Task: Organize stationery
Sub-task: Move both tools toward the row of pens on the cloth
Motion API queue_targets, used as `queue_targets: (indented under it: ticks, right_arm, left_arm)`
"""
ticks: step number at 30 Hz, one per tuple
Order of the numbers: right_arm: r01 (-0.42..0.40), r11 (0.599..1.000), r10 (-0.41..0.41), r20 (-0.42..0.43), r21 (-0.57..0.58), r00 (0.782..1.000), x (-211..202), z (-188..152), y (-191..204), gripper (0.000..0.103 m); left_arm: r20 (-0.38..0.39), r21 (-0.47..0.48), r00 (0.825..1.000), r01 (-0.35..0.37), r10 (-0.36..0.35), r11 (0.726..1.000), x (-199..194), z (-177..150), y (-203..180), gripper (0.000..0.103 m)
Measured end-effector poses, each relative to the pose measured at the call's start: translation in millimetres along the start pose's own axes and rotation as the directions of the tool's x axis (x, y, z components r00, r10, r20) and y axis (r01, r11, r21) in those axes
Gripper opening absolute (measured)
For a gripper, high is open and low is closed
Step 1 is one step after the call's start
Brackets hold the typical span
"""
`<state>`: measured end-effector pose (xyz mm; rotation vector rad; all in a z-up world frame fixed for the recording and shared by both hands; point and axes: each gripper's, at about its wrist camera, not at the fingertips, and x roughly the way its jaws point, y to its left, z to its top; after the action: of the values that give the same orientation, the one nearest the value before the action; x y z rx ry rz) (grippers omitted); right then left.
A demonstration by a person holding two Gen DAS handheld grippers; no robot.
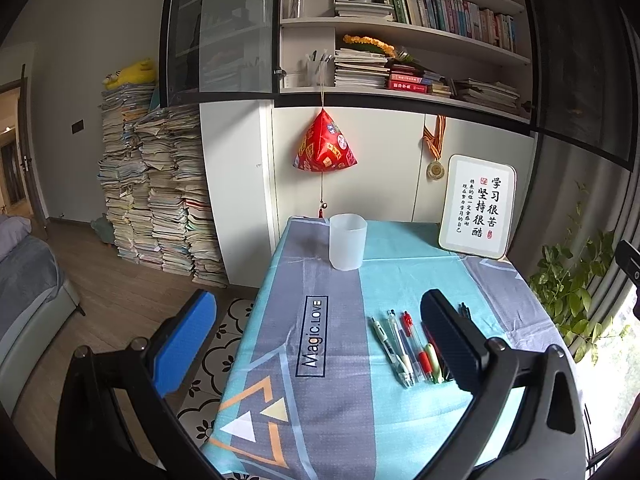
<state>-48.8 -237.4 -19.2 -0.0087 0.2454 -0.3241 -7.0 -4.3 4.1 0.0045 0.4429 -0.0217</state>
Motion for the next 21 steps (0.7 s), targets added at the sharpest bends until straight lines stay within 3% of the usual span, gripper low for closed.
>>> queue_targets:
  ticks: [21]
  right_arm:
    - [-0.003, 1.000, 0.003, 0.005, 0.005, 1.000, -3.1, 0.9, -3.3, 0.103]
  left_arm:
    - [0.010, -0.001, 1.000, 0.006, -0.006, 1.000, -3.5, -0.8, -2.2, 0.102]
